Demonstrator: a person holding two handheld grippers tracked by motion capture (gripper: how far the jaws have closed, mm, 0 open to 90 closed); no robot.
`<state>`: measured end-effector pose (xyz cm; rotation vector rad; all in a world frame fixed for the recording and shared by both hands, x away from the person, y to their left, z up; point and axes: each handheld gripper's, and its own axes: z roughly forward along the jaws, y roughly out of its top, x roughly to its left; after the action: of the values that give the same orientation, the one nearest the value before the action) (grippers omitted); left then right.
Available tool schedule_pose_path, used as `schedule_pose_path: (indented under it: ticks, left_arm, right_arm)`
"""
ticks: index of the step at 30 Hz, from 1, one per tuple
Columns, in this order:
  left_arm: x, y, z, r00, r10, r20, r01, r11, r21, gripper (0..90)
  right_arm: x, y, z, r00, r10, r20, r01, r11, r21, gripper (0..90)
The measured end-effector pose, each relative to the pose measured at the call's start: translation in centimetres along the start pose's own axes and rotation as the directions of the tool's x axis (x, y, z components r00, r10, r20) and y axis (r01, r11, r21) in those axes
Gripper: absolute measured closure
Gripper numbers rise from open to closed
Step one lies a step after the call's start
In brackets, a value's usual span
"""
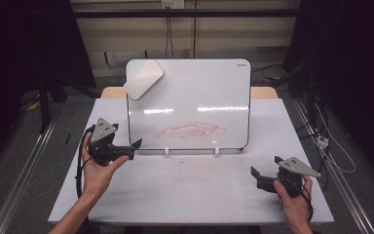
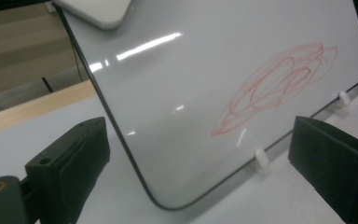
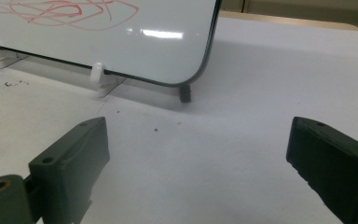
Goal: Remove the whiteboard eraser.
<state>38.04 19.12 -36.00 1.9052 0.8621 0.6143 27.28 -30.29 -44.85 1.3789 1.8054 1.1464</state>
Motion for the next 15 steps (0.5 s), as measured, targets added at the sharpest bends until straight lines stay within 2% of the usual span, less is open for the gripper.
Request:
schedule_pose_path:
  ticks: [2,9,10,15]
  left_arm:
    - [0.3,1.1,0.3,0.9997,0.024,-0.004,-0.024,0.9997,-0.001,5.1]
    - [1.0,3.1,1.5,0.9989,0.043,-0.015,-0.044,0.9988,-0.023,5.1]
    - [1.1,3.4,1.7,0.9983,0.054,-0.021,-0.054,0.9985,-0.008,5.1]
    - [1.8,4.6,2.6,0.9971,0.069,-0.030,-0.070,0.9974,-0.020,5.0]
  right_arm:
    - [0.0,0.0,0.1,1.0000,-0.002,0.004,0.002,1.000,0.002,5.8]
    - [0.2,0.1,0.2,0.9999,-0.013,-0.007,0.013,1.000,0.004,5.8]
    - [0.2,0.1,0.2,0.9999,-0.014,-0.008,0.014,1.000,0.004,5.8]
    - [0.2,0.0,0.1,0.9999,-0.011,-0.006,0.011,1.000,0.004,5.8]
